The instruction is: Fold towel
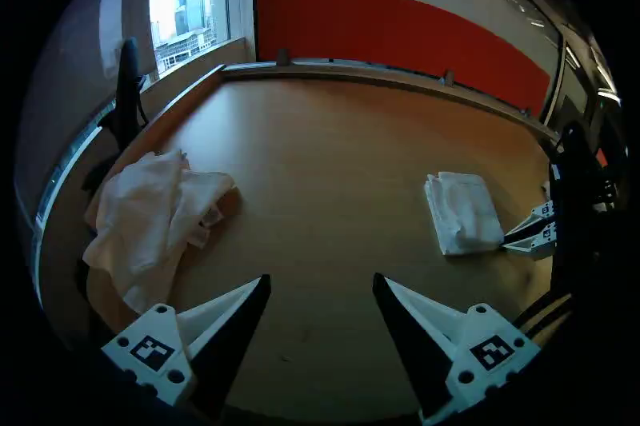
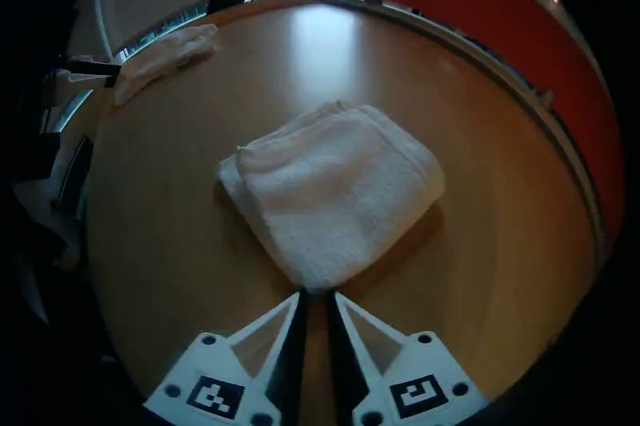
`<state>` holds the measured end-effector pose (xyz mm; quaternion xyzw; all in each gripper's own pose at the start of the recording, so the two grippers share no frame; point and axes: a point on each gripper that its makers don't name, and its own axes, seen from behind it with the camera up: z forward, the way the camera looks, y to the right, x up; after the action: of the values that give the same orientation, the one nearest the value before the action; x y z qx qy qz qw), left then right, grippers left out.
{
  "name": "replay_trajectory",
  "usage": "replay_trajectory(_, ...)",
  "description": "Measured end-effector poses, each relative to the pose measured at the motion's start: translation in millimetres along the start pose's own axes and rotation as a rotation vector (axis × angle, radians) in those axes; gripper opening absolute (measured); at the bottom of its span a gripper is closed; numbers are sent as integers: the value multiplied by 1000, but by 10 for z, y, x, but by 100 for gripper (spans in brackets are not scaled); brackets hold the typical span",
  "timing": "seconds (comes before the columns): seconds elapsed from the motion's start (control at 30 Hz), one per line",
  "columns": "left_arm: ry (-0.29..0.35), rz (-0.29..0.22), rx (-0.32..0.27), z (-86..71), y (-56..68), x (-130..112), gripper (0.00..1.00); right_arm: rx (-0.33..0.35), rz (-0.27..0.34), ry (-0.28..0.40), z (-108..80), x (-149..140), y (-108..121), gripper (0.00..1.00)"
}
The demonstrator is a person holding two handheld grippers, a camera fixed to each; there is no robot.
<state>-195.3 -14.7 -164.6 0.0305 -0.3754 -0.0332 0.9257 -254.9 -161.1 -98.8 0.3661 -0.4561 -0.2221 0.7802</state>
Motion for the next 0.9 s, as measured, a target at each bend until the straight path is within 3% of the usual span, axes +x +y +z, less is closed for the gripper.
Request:
replay_trajectory(0.1,0,1,-1,1,2,1,95,-3,2,6,-2,8,1,4)
replay_trajectory(0.47,4,4,-10,19,10,2,95,-15,4,43,-102,184,49,4)
replay_trajectory(0.9,39,27,-49,63,81,196,95,-54,-31,149,-466,966,224,4)
